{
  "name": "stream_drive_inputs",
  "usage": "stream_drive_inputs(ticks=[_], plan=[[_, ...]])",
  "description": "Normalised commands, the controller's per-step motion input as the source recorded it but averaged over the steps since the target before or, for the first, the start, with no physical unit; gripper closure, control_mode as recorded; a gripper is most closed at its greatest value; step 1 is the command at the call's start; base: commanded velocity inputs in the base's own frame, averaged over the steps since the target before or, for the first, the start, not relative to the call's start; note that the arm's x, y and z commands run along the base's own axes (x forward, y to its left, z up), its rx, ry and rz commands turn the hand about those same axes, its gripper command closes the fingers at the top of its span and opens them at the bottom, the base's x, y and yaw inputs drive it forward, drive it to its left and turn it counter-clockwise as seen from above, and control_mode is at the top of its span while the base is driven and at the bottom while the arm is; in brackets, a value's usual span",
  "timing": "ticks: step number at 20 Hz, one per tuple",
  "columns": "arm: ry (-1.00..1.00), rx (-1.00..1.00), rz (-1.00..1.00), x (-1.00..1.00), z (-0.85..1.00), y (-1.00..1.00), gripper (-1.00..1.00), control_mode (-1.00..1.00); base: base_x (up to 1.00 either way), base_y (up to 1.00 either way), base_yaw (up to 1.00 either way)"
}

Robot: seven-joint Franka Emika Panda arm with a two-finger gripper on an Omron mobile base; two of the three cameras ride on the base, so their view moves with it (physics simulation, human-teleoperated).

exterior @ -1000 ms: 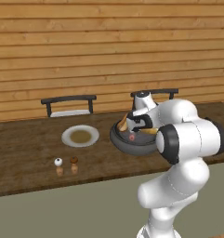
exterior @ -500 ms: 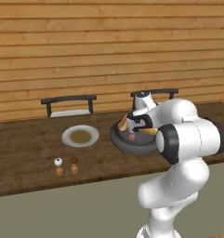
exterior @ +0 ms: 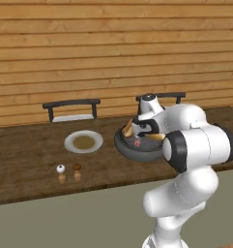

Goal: Place one bun and one sausage from the bowl on each plate.

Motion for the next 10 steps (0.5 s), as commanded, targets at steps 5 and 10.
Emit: stream_drive_inputs(ticks=[5,10], plan=[[-0.03,0.00,-0.07,-0.50,0.92,-0.01,1.00,-1.00,0.00,0.00,0.00],[0.05,0.02,-0.09,-0.09,0.56,-0.52,1.00,-1.00,0.00,0.00,0.00]])
